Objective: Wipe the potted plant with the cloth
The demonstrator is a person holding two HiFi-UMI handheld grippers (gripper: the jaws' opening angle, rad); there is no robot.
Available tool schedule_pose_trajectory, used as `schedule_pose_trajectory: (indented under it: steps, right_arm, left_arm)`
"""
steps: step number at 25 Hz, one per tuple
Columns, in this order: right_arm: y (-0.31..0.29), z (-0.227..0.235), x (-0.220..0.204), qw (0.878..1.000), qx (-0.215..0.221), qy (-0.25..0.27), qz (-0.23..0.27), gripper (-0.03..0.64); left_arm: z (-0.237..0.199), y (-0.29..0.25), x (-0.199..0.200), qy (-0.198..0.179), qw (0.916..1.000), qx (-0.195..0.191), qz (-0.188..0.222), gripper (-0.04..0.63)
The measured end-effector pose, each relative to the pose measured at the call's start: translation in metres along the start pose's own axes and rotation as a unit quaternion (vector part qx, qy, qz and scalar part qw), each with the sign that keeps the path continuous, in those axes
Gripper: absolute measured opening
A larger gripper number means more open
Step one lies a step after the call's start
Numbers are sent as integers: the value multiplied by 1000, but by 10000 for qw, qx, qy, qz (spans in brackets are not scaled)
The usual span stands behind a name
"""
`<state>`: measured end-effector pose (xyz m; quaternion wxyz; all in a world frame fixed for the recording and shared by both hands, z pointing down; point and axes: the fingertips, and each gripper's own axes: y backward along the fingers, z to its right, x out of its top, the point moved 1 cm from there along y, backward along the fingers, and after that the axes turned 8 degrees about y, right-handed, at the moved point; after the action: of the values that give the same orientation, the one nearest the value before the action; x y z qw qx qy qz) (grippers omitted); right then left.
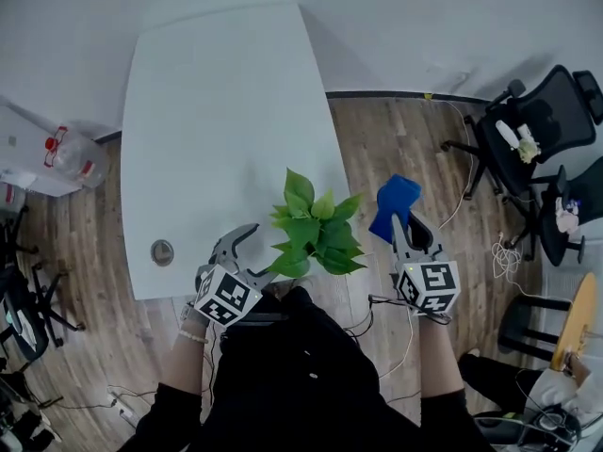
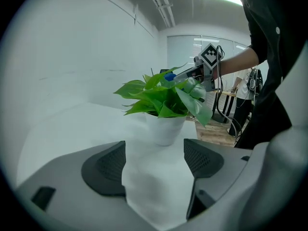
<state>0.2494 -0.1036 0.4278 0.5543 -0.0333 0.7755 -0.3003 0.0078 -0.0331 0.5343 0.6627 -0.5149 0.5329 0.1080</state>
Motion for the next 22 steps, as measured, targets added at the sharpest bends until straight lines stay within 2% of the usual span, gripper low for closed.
schedule_pose_trajectory:
  steps: [5, 9, 15, 22]
  right_arm:
    - [-29, -1, -12, 9962, 732, 449, -107, 96]
    - [-52, -9, -11, 9841, 1532, 894, -8, 95]
    - [-86, -30, -11, 9535, 2568, 1575, -29, 95]
    - [-104, -66, -15, 9102, 3550, 2128, -139, 95]
  left_arm:
    - [11, -14, 4, 76, 9999, 77, 45, 370]
    - [19, -24, 9, 155, 9997, 130, 118, 369]
    - [25, -34, 17, 303, 9988, 272, 273, 370]
    - [29, -45, 25, 473, 9970, 433, 443, 393]
